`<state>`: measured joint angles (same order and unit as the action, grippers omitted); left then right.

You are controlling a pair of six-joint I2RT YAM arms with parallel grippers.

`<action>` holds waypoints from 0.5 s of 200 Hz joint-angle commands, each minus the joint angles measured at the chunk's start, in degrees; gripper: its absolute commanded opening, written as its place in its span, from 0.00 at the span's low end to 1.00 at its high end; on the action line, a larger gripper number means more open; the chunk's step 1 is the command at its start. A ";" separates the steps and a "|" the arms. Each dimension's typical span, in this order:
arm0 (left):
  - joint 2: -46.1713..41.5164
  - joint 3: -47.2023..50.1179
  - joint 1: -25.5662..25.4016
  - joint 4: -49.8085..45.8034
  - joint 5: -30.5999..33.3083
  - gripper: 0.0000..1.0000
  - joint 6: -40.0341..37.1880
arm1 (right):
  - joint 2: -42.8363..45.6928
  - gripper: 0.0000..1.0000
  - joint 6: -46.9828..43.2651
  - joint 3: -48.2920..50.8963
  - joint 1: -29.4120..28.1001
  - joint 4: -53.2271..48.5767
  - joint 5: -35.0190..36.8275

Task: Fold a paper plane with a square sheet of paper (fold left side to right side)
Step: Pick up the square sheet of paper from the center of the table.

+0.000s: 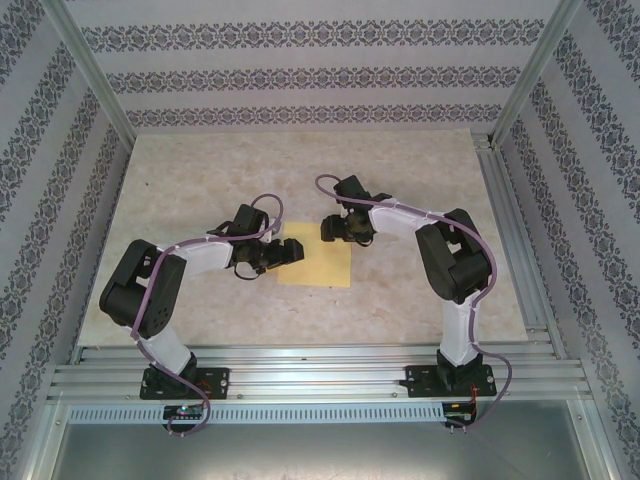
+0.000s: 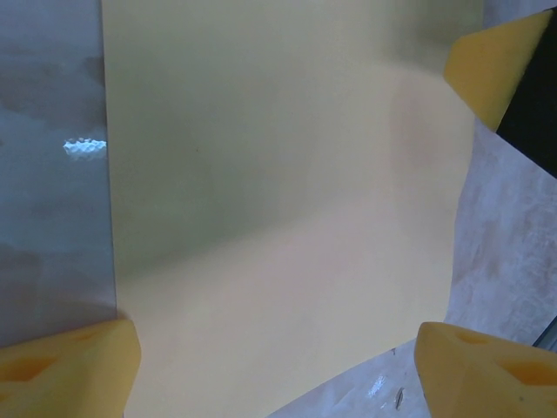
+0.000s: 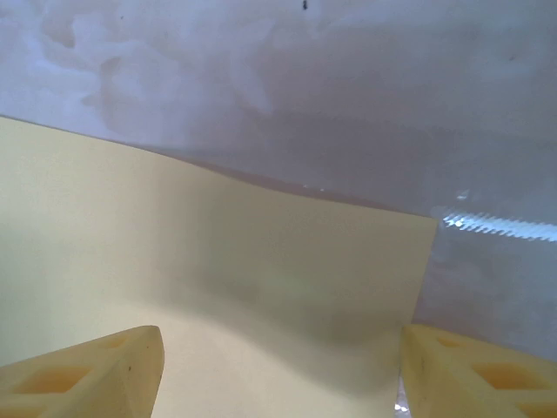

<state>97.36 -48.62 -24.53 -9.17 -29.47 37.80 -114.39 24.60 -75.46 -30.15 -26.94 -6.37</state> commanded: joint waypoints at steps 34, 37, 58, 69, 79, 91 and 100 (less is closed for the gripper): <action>2.83 -0.13 -2.11 2.48 -0.39 0.84 0.62 | -0.03 0.70 3.21 1.33 -3.57 0.74 -7.79; 2.79 -0.08 -2.10 2.49 -0.33 0.84 0.61 | -0.04 0.69 3.15 1.29 -3.59 0.67 -7.70; 2.59 -0.33 -2.12 2.23 -0.32 0.84 0.52 | 0.12 0.61 2.74 1.37 -3.07 0.44 -6.96; 2.42 -0.33 -2.10 2.26 -0.41 0.84 0.43 | 0.62 0.54 2.32 1.52 -2.77 0.85 -7.63; 2.07 -0.27 -2.13 2.16 -0.52 0.85 0.34 | 1.53 0.48 2.18 2.10 -2.47 1.61 -8.32; 1.15 -0.52 -2.13 1.99 -0.59 0.85 0.04 | 3.22 0.39 2.21 3.36 -1.87 3.08 -8.90; -0.16 -0.64 -2.12 1.85 -0.69 0.86 -0.28 | 4.52 0.33 2.43 4.54 -1.19 4.68 -10.14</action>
<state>97.32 -48.69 -24.69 -9.04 -29.47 38.02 -113.97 27.09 -73.71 -32.21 -25.21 -12.58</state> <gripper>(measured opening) 0.850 0.394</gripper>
